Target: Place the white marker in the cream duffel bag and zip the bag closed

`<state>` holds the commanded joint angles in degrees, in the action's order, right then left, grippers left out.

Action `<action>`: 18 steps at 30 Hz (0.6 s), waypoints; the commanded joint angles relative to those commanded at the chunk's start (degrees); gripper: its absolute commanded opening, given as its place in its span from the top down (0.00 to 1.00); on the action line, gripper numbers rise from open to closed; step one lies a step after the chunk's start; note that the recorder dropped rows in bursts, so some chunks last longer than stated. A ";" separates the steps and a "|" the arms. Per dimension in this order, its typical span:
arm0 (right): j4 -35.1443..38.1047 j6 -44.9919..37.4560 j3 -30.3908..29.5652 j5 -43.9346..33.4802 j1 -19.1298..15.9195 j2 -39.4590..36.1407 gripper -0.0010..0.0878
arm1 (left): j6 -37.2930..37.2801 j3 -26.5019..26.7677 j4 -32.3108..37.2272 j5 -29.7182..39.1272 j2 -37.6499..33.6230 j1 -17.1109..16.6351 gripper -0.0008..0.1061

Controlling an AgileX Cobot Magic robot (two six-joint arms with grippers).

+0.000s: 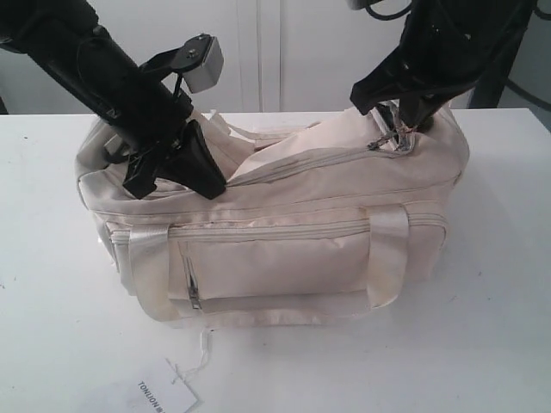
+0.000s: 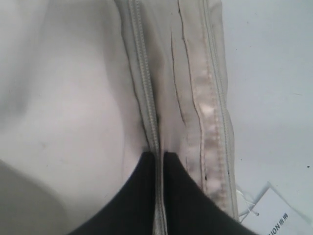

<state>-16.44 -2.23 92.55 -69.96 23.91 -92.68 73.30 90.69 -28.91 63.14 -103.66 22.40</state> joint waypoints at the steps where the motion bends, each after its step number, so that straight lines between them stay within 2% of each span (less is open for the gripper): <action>1: -0.98 0.00 0.00 0.00 0.00 0.00 0.99 | 0.00 0.00 0.78 0.39 0.00 0.00 0.99; 7: -7.31 2.98 0.00 0.00 0.00 0.00 0.99 | 0.00 0.00 1.13 0.80 0.00 0.00 0.99; 13: -9.60 6.71 0.00 0.20 0.00 0.00 0.99 | 0.15 0.00 1.24 0.78 0.00 0.00 0.99; 18: -9.97 9.20 0.00 5.27 0.00 0.00 0.99 | 0.15 0.00 2.14 0.78 0.00 0.00 0.99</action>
<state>-26.41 6.97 92.55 -64.69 23.91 -92.68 73.45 90.69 -26.76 63.93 -103.66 22.40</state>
